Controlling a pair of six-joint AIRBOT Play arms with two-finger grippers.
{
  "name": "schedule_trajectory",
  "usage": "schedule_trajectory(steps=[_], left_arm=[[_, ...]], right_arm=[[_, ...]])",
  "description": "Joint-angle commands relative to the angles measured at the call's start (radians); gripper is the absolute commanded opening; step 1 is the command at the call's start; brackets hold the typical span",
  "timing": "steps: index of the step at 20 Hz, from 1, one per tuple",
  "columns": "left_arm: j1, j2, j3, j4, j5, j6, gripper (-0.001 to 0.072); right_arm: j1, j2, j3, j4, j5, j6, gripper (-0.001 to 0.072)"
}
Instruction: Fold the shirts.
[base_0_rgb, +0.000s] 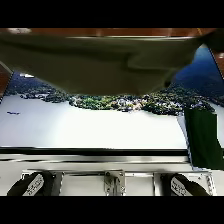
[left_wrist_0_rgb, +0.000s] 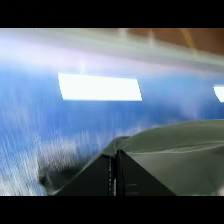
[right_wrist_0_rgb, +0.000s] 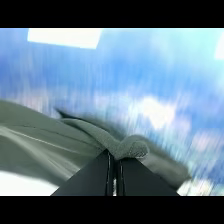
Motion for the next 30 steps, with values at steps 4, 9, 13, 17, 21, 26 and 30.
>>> schedule_trajectory(steps=[4,9,13,17,21,26,30], left_arm=[[0.003,0.141,0.43,0.13,0.0,-0.169,0.0033],[0.003,0.259,0.335,0.326,-0.117,-0.213,0.0033],[0.003,0.257,0.212,0.347,-0.227,-0.204,0.0034],[0.003,0.237,-0.05,0.347,-0.246,-0.204,0.0034],[0.002,0.131,-0.356,0.343,-0.216,-0.182,0.0034],[-0.006,-0.219,-0.487,0.315,0.024,-0.173,0.0034],[-0.017,-0.504,-0.412,0.063,0.203,0.016,0.0034]], right_arm=[[0.0,0.441,0.155,-0.302,-0.203,0.119,0.0055],[0.0,0.514,0.154,-0.407,-0.067,0.223,0.0055],[0.0,0.42,0.154,-0.407,0.193,0.224,0.0055],[0.0,0.197,0.146,-0.416,0.614,0.245,0.0055],[0.036,-0.005,-0.069,-0.384,0.5,0.292,0.0055],[0.243,-0.384,-0.219,-0.394,-0.101,0.288,0.0055],[0.308,-0.586,-0.219,-0.384,-0.521,0.288,0.0056]])
